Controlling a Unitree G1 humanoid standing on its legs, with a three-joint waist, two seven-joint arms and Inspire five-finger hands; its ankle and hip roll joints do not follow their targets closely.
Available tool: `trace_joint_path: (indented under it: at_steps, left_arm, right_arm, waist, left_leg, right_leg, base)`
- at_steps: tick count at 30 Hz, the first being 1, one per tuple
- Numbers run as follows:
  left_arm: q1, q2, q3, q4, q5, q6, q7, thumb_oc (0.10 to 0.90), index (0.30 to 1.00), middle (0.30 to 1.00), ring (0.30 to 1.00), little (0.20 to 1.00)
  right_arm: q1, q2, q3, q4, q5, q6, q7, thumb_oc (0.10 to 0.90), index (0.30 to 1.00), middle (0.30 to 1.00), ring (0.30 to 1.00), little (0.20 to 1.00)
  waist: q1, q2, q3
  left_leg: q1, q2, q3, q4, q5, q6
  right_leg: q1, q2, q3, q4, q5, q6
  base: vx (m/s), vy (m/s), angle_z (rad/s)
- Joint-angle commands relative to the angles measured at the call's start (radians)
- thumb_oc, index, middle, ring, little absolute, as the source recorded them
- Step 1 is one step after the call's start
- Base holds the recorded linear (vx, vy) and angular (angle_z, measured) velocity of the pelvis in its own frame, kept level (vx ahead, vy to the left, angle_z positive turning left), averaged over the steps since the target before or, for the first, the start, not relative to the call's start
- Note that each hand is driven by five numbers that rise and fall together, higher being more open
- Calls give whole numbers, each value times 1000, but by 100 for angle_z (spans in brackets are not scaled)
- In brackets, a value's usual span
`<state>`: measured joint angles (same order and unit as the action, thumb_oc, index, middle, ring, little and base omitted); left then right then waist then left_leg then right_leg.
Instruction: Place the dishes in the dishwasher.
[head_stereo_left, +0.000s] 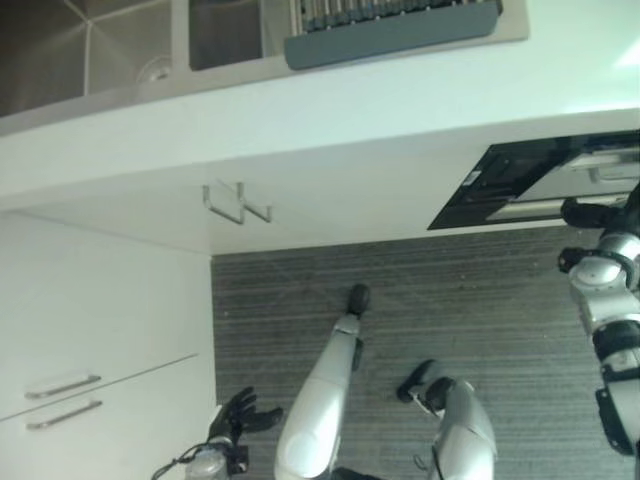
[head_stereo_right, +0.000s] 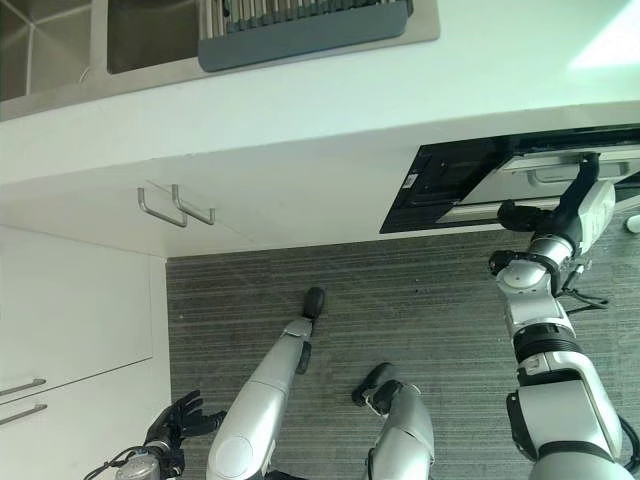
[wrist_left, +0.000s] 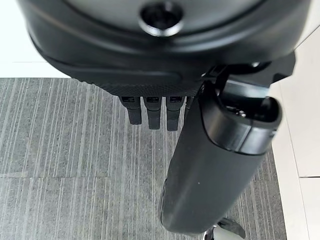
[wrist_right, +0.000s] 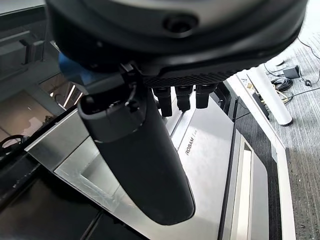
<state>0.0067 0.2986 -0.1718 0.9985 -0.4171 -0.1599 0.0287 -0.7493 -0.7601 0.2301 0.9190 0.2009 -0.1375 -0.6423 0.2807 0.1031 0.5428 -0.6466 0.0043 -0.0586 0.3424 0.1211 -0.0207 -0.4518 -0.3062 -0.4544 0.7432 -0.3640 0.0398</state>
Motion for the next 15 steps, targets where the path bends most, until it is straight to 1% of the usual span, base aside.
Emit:
trace_joint_path:
  at_steps: [1,3,4,5,7,8,9,11,12,13,15]
  left_arm:
    - [30,74,-8,-46,-16,-70,19,800,900,900,900,900]
    - [27,66,10,-57,-48,-93,28,800,900,900,900,900]
    - [29,60,23,-75,-76,-112,22,800,900,900,900,900]
    - [25,50,46,-108,-119,-127,18,800,900,900,900,900]
    - [16,46,57,-134,-145,-138,14,800,900,900,900,900]
    - [12,42,66,-154,-155,-135,14,800,900,900,900,900]
    - [7,39,84,-185,-203,-130,-24,800,900,900,900,900]
    - [6,32,104,-222,-257,-122,-80,800,900,900,900,900]
    - [8,32,104,-224,-258,-124,-84,800,900,900,900,900]
    - [8,28,108,-246,-263,-123,-90,800,900,900,900,900]
    - [12,24,113,-273,-269,-124,-110,800,900,900,900,900]
  right_arm:
    - [-360,-98,121,-208,-95,-195,72,800,900,900,900,900]
    - [-321,-74,102,-215,-64,-195,86,800,900,900,900,900]
    - [-275,-56,81,-230,-43,-194,108,800,900,900,900,900]
    - [-193,-22,47,-257,-20,-199,123,800,900,900,900,900]
    - [-111,23,16,-277,-5,-198,143,800,900,900,900,900]
    - [-67,47,2,-281,4,-207,146,800,900,900,900,900]
    - [37,101,-30,-294,20,-222,157,800,900,900,900,900]
    - [170,172,-47,-304,16,-246,151,800,900,900,900,900]
    - [176,175,-48,-306,16,-243,150,800,900,900,900,900]
    - [232,211,-50,-308,13,-250,136,800,900,900,900,900]
    - [311,249,-50,-305,-2,-250,125,800,900,900,900,900]
  waist:
    - [113,-10,-23]
    - [106,-10,-23]
    - [98,-10,-23]
    - [84,-10,-23]
    - [69,-8,-23]
    - [60,-6,-23]
    - [40,-5,-23]
    - [10,-2,-23]
    - [9,-2,-23]
    - [-8,-2,-23]
    - [-33,-2,-23]
  left_leg:
    - [115,-8,43,-42,-130,68]
    - [123,-5,44,-42,-134,67]
    - [131,-2,45,-42,-137,65]
    - [148,5,52,-42,-143,61]
    - [168,12,60,-42,-148,55]
    - [179,16,63,-42,-150,51]
    - [208,24,67,-42,-157,43]
    - [253,40,73,-42,-166,29]
    - [256,42,73,-42,-166,28]
    - [279,54,76,-42,-171,19]
    - [314,73,81,-42,-179,4]
  right_leg:
    - [100,-1,44,95,75,37]
    - [105,2,48,95,71,38]
    - [110,6,50,92,71,40]
    - [126,10,54,77,68,43]
    - [141,15,59,59,67,47]
    - [151,18,61,44,65,47]
    - [182,26,64,11,61,49]
    - [236,43,72,-51,56,49]
    - [242,46,72,-56,56,48]
    - [272,58,76,-97,52,46]
    - [322,79,81,-163,49,43]
  base:
    - [0,0,0]
    - [0,0,0]
    - [-10,8,3]
    - [-9,17,4]
    - [-14,21,6]
    - [-4,26,-6]
    - [15,29,-14]
    - [35,17,-1]
    - [0,0,0]
    - [3,-19,-14]
    - [18,-18,-23]
